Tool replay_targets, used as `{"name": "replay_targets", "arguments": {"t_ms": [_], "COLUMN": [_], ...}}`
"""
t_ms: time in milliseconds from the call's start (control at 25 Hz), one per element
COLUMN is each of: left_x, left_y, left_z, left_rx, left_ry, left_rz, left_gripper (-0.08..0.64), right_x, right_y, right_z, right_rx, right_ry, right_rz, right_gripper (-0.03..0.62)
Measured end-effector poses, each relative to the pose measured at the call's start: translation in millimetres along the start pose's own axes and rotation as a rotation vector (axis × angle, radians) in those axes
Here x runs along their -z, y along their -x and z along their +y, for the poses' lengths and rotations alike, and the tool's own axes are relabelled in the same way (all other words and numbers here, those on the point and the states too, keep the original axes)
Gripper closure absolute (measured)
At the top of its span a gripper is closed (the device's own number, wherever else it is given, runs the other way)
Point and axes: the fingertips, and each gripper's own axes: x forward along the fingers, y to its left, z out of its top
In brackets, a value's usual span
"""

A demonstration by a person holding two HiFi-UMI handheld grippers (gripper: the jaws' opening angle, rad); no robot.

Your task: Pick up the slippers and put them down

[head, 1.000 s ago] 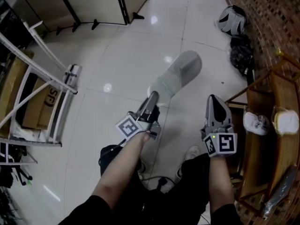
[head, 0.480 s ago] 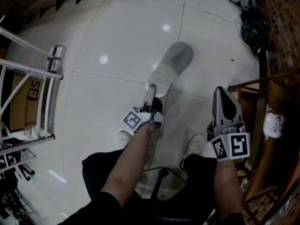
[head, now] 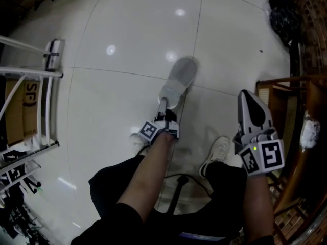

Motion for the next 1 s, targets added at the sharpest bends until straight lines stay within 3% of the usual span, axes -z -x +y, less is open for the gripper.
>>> {"name": "replay_targets", "arguments": {"t_ms": [120, 240, 400, 480, 560, 680, 800, 1000], "left_x": [-1, 2, 26, 42, 60, 83, 110, 142], "left_y": [18, 30, 34, 38, 47, 59, 74, 87], "left_z": [31, 49, 73, 89, 104, 121, 132, 125], "left_rx": [-0.121, -0.177, -0.260, -0.349, -0.475, -0.656, -0.819, -0.884], "left_ry": [-0.016, 0.019, 0.065, 0.073, 0.061, -0.034, -0.143, -0.380], "left_rz": [-0.034, -0.067, -0.038, -0.016, 0.030, 0.157, 0.363, 0.700], "left_gripper": [0.497, 0.495, 0.485, 0.434, 0.313, 0.304, 0.304, 0.304], "right_x": [3, 5, 3, 2, 2, 3, 2, -4], "right_y": [-2, -2, 0, 1, 3, 4, 5, 7], "right_z": [2, 7, 5, 3, 1, 2, 2, 5], "right_rx": [-0.011, -0.028, -0.025, -0.019, -0.016, -0.022, -0.021, -0.016], "right_ry": [-0.001, 0.007, 0.008, 0.007, 0.005, 0.019, 0.028, 0.046], "right_rz": [0.015, 0.027, 0.012, 0.005, 0.003, 0.006, 0.007, -0.011], "right_gripper": [0.592, 0.591, 0.591, 0.592, 0.591, 0.591, 0.591, 0.591]}}
